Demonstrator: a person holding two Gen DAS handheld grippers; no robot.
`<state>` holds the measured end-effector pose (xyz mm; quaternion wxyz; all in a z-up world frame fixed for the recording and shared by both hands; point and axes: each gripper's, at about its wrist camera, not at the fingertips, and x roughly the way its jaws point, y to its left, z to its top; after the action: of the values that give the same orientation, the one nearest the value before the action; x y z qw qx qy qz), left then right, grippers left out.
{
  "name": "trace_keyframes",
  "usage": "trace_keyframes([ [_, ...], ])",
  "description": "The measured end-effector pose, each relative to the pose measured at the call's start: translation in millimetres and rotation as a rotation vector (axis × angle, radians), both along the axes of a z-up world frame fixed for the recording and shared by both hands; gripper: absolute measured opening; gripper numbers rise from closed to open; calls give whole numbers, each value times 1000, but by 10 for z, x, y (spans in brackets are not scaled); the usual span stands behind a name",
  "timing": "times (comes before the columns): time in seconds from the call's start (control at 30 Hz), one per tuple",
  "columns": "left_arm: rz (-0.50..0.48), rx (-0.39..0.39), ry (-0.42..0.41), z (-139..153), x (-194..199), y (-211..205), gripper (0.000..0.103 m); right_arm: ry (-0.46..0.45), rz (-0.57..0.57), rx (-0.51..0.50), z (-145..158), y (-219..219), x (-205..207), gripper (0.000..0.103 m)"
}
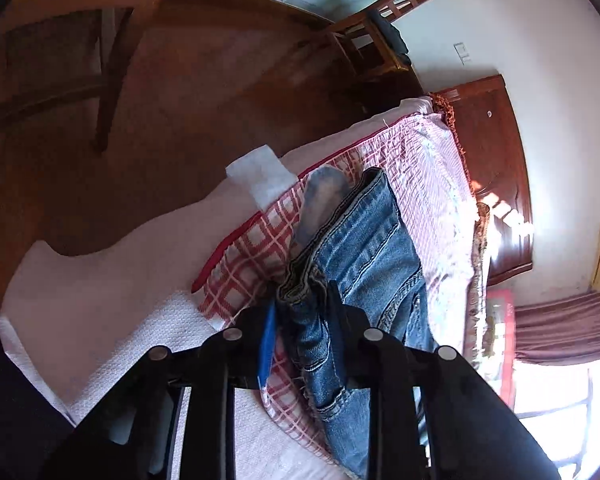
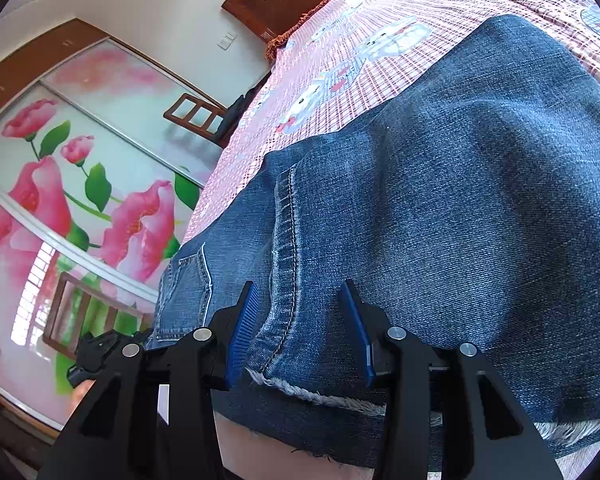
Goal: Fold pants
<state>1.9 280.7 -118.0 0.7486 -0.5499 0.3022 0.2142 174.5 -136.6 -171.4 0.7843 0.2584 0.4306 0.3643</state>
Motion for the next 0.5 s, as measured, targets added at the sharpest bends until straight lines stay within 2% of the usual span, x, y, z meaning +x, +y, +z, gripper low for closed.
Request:
trace_keyframes([
  [0.07,-52,118,57,194,86,-78,17,2,2,5,-5,-10,8,42],
  [0.13,-89,176,40,354,141,-120,15,0,2,7,-4,-9,3,42],
  [0.2,-98,173,34,376,183,-68,14,-6,1,6,-1,-19,-3,42],
  [0.33,-64,87,-43,296,71,-1,12,-7,1,12,10,-32,-13,42],
  [0.5,-123,145,-175,534,129,-188,11,-8,-1,21,17,-42,-21,42],
])
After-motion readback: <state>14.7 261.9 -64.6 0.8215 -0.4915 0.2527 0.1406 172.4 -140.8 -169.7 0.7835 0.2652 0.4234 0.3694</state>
